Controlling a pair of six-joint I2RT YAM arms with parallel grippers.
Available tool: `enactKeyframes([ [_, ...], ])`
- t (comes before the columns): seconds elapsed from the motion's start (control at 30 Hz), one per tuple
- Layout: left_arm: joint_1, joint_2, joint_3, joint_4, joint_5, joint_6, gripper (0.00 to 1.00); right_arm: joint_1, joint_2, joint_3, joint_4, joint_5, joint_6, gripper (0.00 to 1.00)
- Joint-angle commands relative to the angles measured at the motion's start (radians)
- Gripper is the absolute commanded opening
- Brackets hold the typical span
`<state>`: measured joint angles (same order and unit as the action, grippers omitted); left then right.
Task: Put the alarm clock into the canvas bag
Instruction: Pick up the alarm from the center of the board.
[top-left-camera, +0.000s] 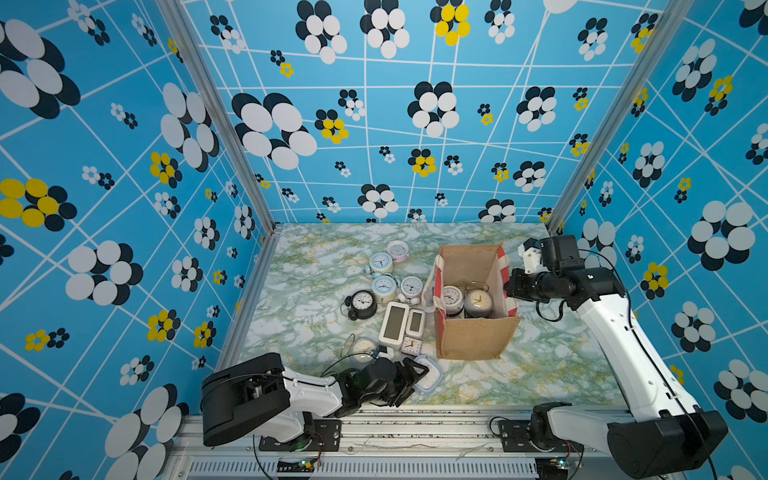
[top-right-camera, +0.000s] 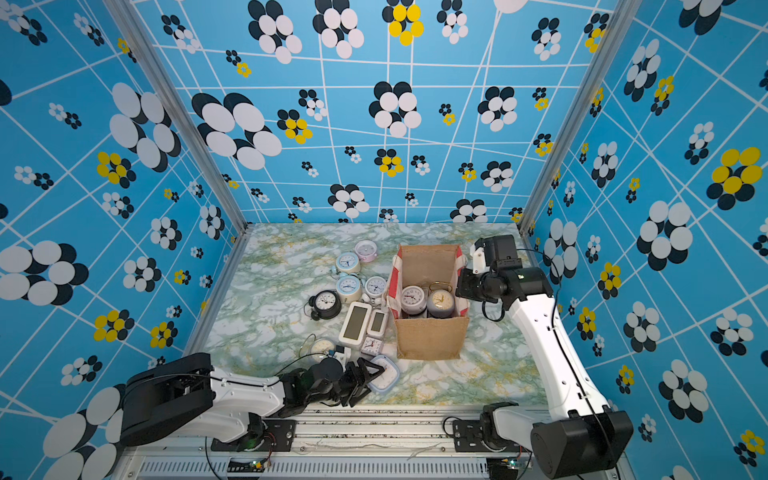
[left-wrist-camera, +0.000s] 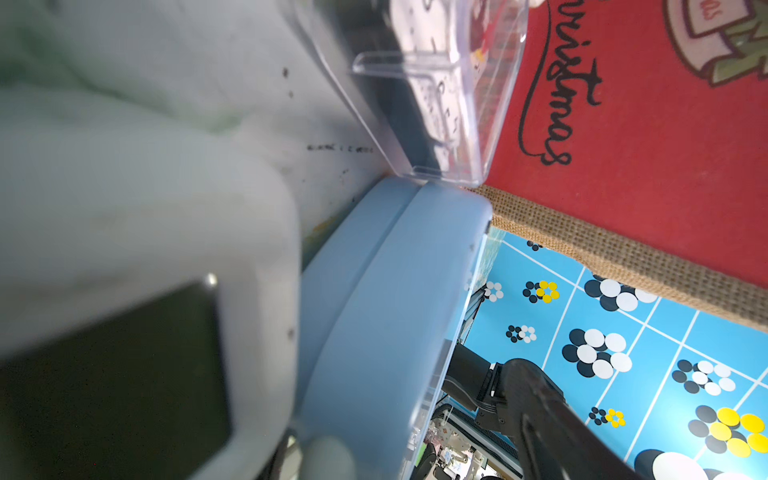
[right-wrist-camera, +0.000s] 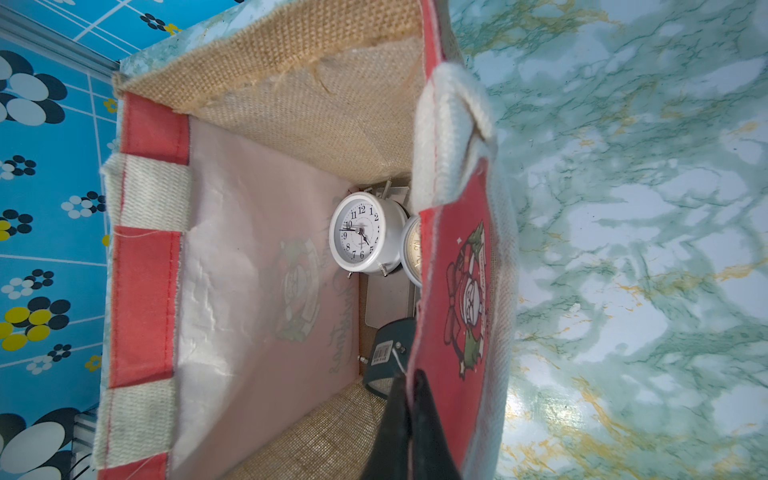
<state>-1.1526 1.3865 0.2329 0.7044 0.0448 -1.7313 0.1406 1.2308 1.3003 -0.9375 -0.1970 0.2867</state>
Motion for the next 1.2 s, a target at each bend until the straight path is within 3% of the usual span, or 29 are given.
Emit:
enactKeyframes([
  [0.0, -0.001, 0.032, -0.027, -0.010, -0.038, 0.017, 0.79, 0.001, -0.026, -0.005, -0.011, -0.022, -0.018, 0.00],
  [0.7, 0.054, 0.010, 0.058, -0.042, 0.002, 0.155, 0.41, 0.002, -0.009, 0.013, -0.018, -0.024, -0.028, 0.00],
  [0.87, 0.060, -0.015, 0.085, -0.098, 0.015, 0.182, 0.27, 0.002, -0.011, 0.011, -0.020, -0.021, -0.029, 0.00],
  [1.03, 0.070, -0.063, 0.097, -0.172, 0.019, 0.200, 0.23, 0.002, -0.010, 0.012, -0.021, -0.018, -0.031, 0.00],
  [1.17, 0.083, -0.174, 0.118, -0.327, 0.009, 0.238, 0.20, 0.003, -0.014, 0.011, -0.021, -0.012, -0.032, 0.00],
])
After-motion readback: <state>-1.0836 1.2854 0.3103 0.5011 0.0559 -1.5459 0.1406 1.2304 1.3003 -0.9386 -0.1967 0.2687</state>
